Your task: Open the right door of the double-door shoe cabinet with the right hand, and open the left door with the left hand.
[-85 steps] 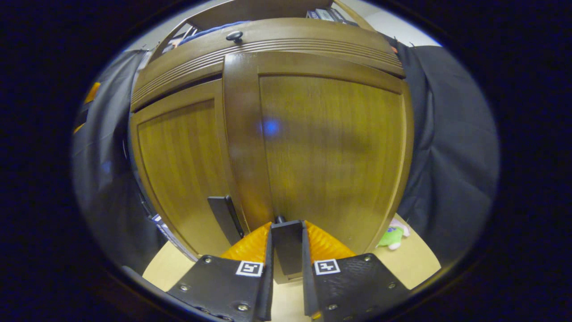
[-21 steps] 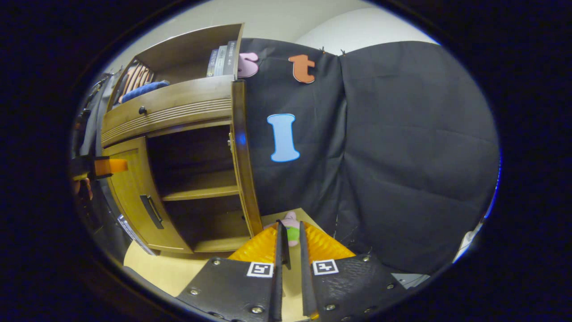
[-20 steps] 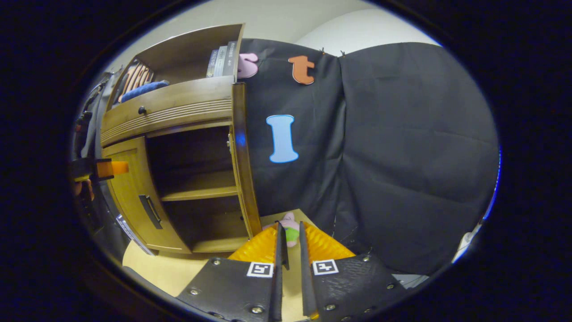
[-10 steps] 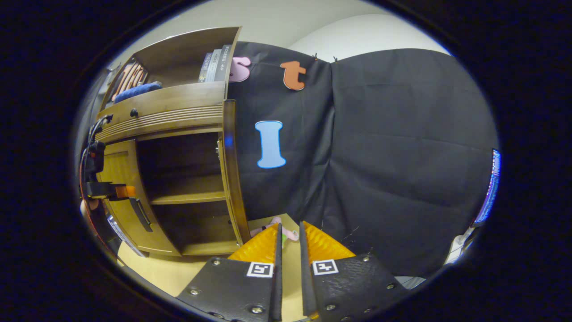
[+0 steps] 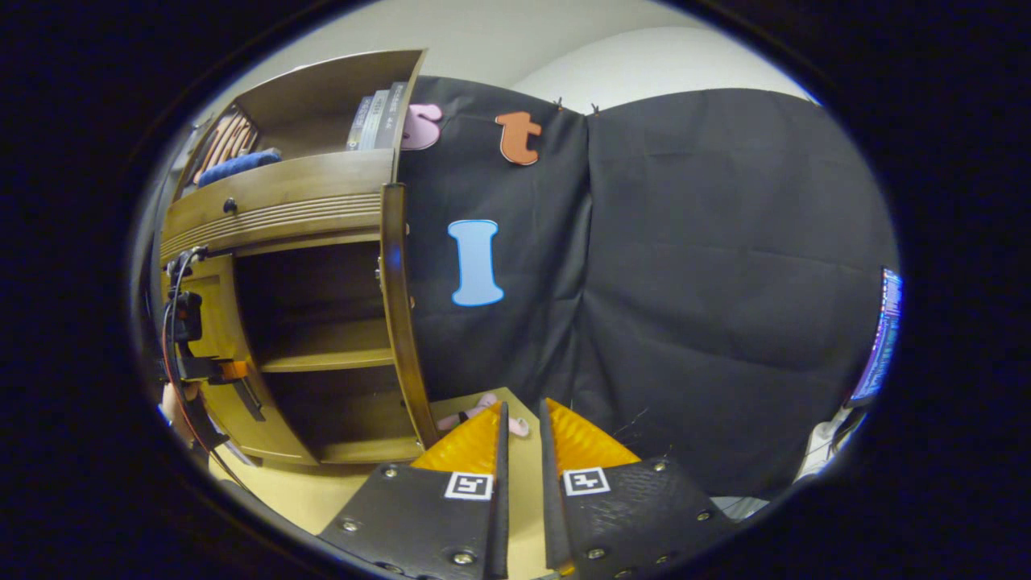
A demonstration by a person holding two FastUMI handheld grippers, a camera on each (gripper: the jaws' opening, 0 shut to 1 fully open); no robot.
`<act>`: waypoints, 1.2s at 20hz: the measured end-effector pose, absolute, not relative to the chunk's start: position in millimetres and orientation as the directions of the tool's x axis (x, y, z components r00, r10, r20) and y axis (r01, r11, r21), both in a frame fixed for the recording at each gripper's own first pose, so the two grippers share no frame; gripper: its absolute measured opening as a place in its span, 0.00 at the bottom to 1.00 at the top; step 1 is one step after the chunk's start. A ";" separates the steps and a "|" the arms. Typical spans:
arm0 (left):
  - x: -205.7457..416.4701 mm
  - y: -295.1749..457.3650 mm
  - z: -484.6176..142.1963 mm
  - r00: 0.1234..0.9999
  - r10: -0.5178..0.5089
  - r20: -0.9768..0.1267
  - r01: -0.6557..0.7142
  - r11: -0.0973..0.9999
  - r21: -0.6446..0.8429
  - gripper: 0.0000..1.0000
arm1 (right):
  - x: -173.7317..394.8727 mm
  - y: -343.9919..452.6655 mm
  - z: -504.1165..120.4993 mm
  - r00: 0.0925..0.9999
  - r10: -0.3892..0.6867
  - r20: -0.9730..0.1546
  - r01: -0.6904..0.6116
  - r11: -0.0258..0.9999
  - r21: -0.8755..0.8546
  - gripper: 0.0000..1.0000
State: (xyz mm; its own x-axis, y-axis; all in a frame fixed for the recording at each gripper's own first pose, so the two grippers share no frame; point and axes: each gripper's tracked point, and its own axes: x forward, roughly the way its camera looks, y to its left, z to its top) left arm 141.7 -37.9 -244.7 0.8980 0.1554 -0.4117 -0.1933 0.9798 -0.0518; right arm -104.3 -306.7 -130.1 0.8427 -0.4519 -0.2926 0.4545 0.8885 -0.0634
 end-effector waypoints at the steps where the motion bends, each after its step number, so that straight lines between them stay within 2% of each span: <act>1: 139.7 -39.4 -245.3 0.900 0.153 -0.409 -0.190 0.980 -0.051 0.42 | -104.8 -306.6 -130.8 0.842 -0.452 -0.294 0.454 0.889 -0.066 0.18; 5: 140.7 -38.1 -244.4 0.906 0.164 -0.390 -0.192 0.981 -0.034 0.38 | -104.5 -305.9 -130.4 0.845 -0.447 -0.294 0.449 0.891 -0.064 0.18; 6: 140.2 -38.2 -244.9 0.905 0.167 -0.390 -0.192 0.981 -0.027 0.33 | -104.6 -305.3 -130.2 0.847 -0.444 -0.294 0.447 0.893 -0.062 0.18; 7: 139.4 -37.8 -245.6 0.906 0.170 -0.388 -0.193 0.981 -0.021 0.38 | -104.3 -305.4 -130.9 0.848 -0.441 -0.294 0.445 0.894 -0.060 0.18; 8: 139.4 -37.7 -244.4 0.909 0.172 -0.379 -0.192 0.981 -0.015 0.31 | -104.4 -304.6 -131.0 0.849 -0.438 -0.296 0.442 0.895 -0.057 0.18; 16: 110.2 -38.2 -239.1 0.919 0.144 -0.367 -0.173 0.984 -0.047 0.33 | -103.9 -299.7 -132.0 0.867 -0.389 -0.312 0.393 0.918 -0.053 0.18; 17: 103.8 -38.0 -238.2 0.920 0.143 -0.365 -0.174 0.983 -0.052 0.30 | -104.1 -298.6 -132.2 0.871 -0.379 -0.314 0.382 0.922 -0.054 0.18; 21: 84.3 -36.4 -233.5 0.927 0.134 -0.350 -0.171 0.982 -0.078 0.36 | -103.0 -294.6 -131.7 0.883 -0.345 -0.319 0.347 0.936 -0.050 0.18; 24: 67.7 -33.5 -230.8 0.929 0.130 -0.348 -0.171 0.981 -0.091 0.33 | -103.5 -288.5 -133.9 0.891 -0.312 -0.330 0.320 0.947 -0.034 0.18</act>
State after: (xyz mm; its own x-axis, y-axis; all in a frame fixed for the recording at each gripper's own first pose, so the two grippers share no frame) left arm 67.7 -33.5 -230.8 0.9285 0.1300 -0.3478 -0.1715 0.9810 -0.0910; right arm -103.5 -288.5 -133.9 0.8907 -0.3123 -0.3303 0.3196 0.9470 -0.0337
